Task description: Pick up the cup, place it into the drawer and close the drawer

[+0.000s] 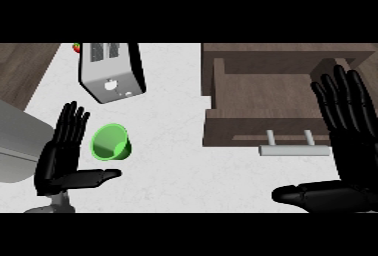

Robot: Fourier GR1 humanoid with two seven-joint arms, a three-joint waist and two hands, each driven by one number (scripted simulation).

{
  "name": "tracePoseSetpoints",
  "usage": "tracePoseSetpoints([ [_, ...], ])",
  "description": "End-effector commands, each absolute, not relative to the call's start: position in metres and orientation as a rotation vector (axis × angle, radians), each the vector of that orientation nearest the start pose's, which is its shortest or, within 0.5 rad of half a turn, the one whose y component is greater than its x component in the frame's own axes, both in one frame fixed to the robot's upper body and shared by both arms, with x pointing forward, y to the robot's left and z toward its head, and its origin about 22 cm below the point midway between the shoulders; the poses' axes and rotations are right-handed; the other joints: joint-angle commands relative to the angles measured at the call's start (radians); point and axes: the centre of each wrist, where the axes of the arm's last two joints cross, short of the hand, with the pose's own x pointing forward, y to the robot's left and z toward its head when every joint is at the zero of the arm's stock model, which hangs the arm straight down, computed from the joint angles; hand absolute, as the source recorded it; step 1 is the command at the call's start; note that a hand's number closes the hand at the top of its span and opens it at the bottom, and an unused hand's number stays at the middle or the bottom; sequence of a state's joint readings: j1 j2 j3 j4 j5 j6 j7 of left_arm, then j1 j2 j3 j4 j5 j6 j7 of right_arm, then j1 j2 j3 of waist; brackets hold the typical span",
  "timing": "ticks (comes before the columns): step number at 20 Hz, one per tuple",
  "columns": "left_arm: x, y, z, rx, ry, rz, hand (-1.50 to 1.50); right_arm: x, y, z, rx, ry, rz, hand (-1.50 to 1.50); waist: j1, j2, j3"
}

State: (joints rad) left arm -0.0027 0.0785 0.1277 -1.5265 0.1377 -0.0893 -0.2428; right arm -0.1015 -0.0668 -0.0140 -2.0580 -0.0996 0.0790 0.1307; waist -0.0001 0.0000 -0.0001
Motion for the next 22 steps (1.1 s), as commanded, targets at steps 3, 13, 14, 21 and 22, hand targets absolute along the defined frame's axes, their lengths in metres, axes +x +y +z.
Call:
tracePoseSetpoints([
  [3,0.242,0.284,-0.039,-0.007,-1.736,0.102,-1.5,0.221,-0.236,0.131,0.153,-2.003,0.119,-1.5,-0.002,0.0,0.0],
  [13,0.257,0.305,-0.075,-0.018,-1.722,0.097,-1.5,0.21,-0.224,0.126,0.142,-2.013,0.127,-1.5,-0.004,0.0,0.0],
  [14,0.248,0.286,-0.087,-0.011,-1.708,0.106,-1.5,0.218,-0.23,0.145,0.153,-2.013,0.15,-1.5,-0.002,0.0,0.0],
  [21,0.269,0.299,-0.098,0.021,-1.718,0.14,-1.5,0.224,-0.245,0.147,0.144,-2.002,0.124,-1.5,-0.004,0.0,0.0],
  [22,0.254,0.29,-0.104,0.025,-1.715,0.132,-1.5,0.239,-0.248,0.149,0.14,-2.012,0.133,-1.5,0.0,0.0,0.0],
])
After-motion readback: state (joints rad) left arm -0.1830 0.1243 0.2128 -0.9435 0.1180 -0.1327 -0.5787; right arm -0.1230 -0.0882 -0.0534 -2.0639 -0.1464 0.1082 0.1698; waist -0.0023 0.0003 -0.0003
